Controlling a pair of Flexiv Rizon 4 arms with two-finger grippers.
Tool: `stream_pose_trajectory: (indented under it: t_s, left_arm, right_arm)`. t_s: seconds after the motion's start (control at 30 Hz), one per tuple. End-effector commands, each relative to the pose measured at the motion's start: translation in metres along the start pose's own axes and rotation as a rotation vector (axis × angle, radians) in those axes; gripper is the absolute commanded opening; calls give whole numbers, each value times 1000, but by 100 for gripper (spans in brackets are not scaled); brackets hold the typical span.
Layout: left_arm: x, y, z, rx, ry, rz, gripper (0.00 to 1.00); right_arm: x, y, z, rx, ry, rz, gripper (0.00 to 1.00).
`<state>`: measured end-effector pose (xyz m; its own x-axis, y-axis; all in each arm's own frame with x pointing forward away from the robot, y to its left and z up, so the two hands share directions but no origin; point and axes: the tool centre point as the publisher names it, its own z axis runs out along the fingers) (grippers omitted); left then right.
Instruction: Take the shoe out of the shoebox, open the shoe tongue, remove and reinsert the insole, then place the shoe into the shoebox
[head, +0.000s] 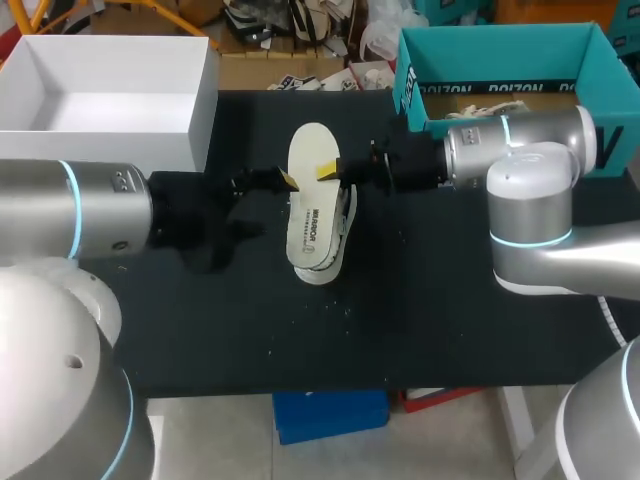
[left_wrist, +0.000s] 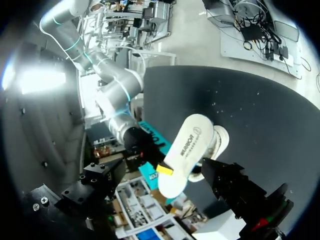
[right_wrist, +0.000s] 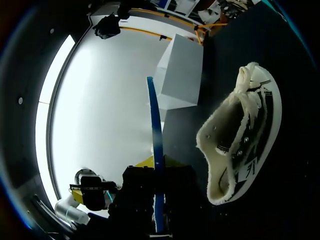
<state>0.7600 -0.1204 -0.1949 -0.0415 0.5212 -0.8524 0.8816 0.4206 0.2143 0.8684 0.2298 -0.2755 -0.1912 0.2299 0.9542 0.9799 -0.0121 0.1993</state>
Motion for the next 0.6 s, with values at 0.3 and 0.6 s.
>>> stream_pose_trajectory:
  t_s: [0.3,0.6]
  left_arm:
    - [-4,-6,7,-44,437,-1,100]
    - [-6,-9,17,18,516,-2,100]
  right_arm:
    - [0,0,1,-1,-1,1,0]
    - [0,0,1,-1,-1,1,0]
